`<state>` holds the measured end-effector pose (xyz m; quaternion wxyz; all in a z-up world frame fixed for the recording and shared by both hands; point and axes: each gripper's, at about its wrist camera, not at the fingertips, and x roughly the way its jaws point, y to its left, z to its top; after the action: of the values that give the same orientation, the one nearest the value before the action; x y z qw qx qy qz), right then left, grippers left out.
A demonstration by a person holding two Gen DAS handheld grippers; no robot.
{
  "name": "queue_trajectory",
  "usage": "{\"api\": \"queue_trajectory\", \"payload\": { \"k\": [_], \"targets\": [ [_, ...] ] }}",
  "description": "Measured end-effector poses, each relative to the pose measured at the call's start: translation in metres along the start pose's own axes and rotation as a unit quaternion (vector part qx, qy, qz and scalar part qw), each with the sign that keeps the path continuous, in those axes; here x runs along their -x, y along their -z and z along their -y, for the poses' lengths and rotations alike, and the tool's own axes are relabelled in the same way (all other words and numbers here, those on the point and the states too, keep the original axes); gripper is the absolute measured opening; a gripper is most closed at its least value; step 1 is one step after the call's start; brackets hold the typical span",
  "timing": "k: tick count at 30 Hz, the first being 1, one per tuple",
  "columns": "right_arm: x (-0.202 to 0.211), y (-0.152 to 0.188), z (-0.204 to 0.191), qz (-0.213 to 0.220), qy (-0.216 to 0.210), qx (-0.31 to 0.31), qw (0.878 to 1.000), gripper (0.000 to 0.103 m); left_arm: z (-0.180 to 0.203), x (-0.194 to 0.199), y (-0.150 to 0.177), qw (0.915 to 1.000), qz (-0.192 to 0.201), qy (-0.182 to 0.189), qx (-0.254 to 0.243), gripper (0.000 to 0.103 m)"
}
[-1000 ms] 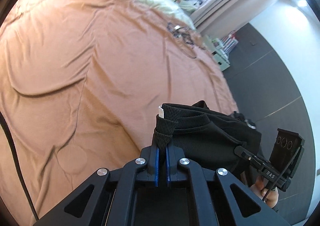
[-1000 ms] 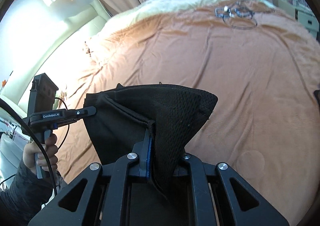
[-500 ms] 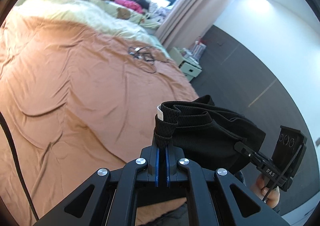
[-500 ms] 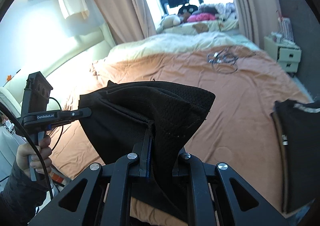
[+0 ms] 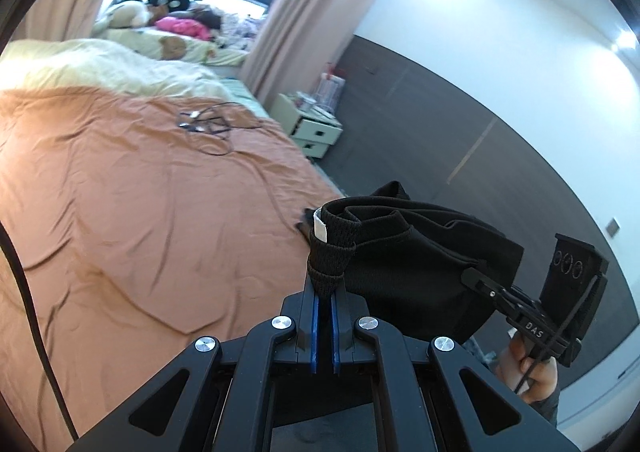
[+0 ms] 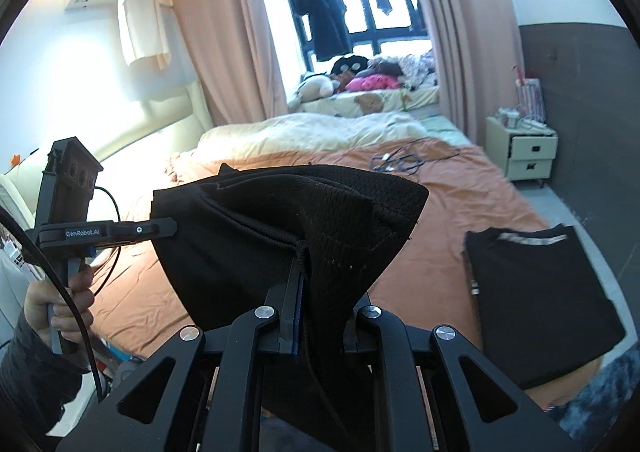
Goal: Fold small clothes
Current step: 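Lift the folded shirt with both grippers and carry it toward the clothes stack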
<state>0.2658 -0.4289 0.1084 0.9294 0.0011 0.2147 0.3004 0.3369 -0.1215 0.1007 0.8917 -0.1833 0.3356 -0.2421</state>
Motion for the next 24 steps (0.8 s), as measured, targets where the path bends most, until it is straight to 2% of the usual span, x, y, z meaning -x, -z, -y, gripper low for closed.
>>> {"api": "queue_trajectory", "payload": {
  "k": [4,13,24],
  "targets": [
    [0.026,0.013,0.008,0.016,0.025,-0.002,1.000,0.008,0.026,-0.021,-0.003,0.9996,-0.014,0.012,-0.023,0.004],
    [0.050,0.030,0.015,0.032,0.067,-0.011,0.997,0.008,0.081,-0.081,-0.017,0.9965,-0.037,0.040,-0.063,0.004],
    [0.089,0.027,0.016,0.058,0.142,-0.024,0.988,0.008,0.157,-0.154,-0.036,0.9859,-0.062,0.113,-0.106,0.004]
  ]
}}
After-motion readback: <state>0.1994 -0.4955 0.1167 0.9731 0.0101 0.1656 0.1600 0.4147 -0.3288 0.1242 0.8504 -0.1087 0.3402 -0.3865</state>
